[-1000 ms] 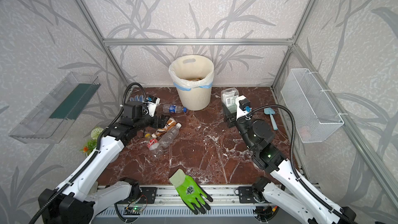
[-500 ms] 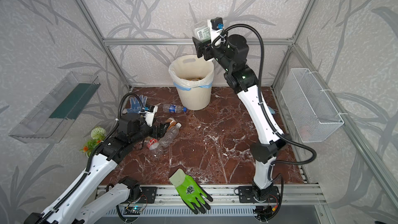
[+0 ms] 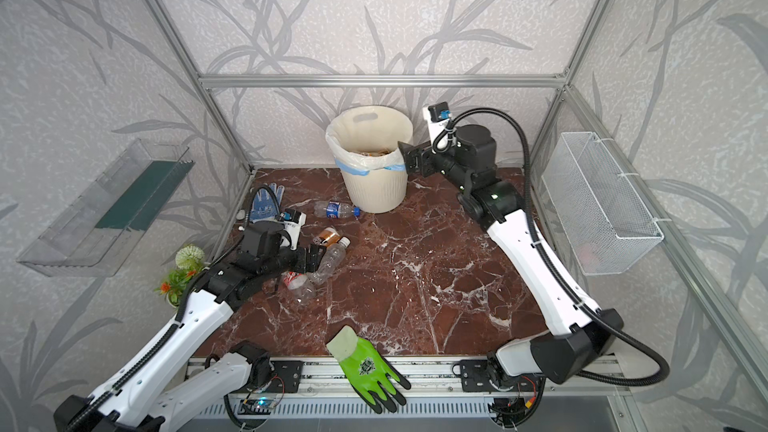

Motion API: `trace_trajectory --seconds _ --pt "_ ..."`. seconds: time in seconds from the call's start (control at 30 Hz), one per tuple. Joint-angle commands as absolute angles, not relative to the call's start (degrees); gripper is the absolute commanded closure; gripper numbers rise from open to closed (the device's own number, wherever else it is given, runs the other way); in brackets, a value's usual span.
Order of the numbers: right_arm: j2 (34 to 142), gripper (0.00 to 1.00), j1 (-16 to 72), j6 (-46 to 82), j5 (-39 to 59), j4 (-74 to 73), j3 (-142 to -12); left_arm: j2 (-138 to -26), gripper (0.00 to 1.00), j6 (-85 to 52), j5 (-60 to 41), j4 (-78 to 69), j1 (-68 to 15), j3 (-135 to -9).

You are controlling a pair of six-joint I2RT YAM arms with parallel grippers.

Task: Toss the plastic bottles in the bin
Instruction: 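Close the left gripper on the clear water bottle while the right gripper withdraws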

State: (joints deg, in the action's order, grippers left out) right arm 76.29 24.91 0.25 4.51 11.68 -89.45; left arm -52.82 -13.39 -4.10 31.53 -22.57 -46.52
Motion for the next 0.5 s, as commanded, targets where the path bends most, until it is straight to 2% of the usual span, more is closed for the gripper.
trace_trajectory --seconds 0.0,0.27,0.47 --pt "71.3 0.01 22.4 4.4 2.5 6.4 -79.4 -54.0 0.14 -18.6 1.1 36.1 -23.1 -45.5" --pt "63.1 0.0 16.2 12.7 5.3 4.2 -60.0 -60.8 0.14 -22.2 2.6 35.2 -23.6 -44.1" --pt "62.6 0.01 15.6 20.3 9.4 -2.1 -48.0 -69.9 0.12 -19.0 2.1 35.1 -23.6 -48.1"
